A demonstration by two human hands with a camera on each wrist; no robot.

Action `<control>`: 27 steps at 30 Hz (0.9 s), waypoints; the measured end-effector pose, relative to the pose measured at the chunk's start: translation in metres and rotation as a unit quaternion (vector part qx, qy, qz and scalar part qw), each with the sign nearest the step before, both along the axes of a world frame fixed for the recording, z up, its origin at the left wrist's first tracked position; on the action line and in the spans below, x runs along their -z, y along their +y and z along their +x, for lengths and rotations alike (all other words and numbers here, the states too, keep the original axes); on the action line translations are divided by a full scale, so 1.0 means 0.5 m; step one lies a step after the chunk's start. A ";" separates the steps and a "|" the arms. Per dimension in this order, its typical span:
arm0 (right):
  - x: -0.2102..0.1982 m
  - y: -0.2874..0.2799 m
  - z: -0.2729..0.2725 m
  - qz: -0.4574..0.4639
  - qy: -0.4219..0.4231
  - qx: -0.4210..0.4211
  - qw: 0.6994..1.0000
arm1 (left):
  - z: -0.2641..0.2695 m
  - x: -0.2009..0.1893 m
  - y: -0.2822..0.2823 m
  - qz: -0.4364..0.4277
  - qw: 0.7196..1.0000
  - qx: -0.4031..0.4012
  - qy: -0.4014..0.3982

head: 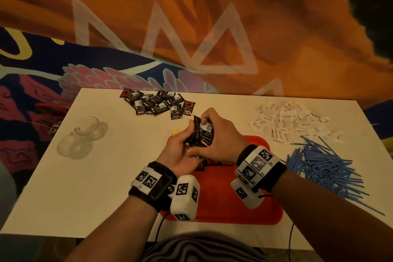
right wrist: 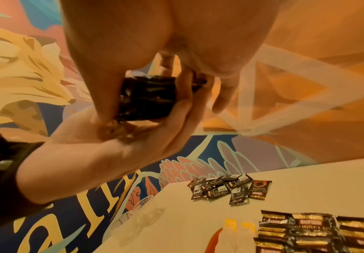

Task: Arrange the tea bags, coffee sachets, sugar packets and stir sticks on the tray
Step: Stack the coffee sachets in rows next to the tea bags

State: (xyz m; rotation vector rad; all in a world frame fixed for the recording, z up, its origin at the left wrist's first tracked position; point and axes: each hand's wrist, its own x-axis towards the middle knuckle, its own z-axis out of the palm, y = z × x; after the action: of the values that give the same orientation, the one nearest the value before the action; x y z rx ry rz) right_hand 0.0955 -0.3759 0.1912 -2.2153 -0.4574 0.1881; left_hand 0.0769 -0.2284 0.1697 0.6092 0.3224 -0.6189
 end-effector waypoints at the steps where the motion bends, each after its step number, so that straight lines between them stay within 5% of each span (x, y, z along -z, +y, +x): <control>1: 0.000 -0.001 0.004 0.000 0.006 -0.017 1.000 | 0.002 0.004 0.000 0.010 1.000 0.001 0.001; 15: 0.014 -0.005 0.039 -0.053 -0.057 -0.104 0.991 | 0.013 0.039 0.003 -0.016 0.999 0.035 -0.032; 27: 0.001 -0.010 0.043 -0.199 0.016 -0.097 0.975 | 0.031 0.016 -0.023 0.002 0.998 0.064 -0.006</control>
State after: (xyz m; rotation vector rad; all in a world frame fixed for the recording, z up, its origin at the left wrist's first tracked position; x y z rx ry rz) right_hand 0.1168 -0.3807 0.1909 -2.5497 -0.6661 0.4541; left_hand 0.0924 -0.2402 0.1615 0.6406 0.2755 -0.7371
